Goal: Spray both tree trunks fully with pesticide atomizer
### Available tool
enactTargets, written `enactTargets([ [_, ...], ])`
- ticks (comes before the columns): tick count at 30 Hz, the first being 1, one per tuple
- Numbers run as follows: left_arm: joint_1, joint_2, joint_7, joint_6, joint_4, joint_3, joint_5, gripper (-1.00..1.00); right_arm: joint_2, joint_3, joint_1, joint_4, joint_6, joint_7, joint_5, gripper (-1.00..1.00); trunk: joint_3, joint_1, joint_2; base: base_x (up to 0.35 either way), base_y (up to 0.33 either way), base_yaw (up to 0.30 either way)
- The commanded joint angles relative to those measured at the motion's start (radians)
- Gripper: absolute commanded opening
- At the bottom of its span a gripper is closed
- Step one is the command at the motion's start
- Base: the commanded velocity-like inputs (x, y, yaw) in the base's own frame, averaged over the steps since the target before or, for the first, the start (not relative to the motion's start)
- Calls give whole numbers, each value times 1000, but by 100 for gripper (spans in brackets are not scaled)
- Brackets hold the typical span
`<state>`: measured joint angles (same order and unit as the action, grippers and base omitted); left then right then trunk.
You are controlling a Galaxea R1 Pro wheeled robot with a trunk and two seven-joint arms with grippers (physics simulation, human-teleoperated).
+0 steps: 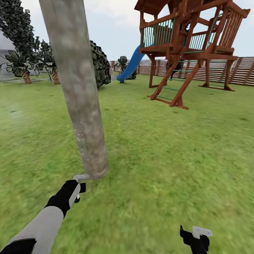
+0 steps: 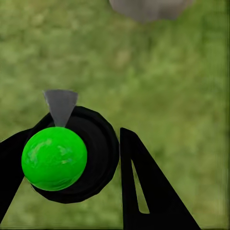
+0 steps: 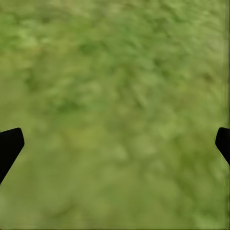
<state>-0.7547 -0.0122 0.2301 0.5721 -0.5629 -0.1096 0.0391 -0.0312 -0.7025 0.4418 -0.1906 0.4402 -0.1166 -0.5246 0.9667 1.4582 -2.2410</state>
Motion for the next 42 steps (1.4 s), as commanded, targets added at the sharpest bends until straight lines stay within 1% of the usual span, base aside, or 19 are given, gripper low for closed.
enactTargets([
  [1, 0, 0, 0, 0, 0, -1, 0, -100, 0, 0, 0, 0, 0, 0, 0, 100, 0, 0, 0, 0, -277, 248],
  [22, 0, 1, 0, 0, 0, -1, 0, -100, 0, 0, -1, 0, 0, 0, 0, 100, 0, 0, 0, 84, -277, 275],
  [33, 0, 1, 0, 0, 0, 0, 1, -100, 0, 0, 0, 0, 0, 1, 0, 100, 0, 0, 0, 75, -277, 49],
  [42, 0, 1, 0, 0, 0, 1, 1, -100, 0, 0, 0, 0, 0, 1, 0, 100, 0, 0, 0, 1, -277, 258],
])
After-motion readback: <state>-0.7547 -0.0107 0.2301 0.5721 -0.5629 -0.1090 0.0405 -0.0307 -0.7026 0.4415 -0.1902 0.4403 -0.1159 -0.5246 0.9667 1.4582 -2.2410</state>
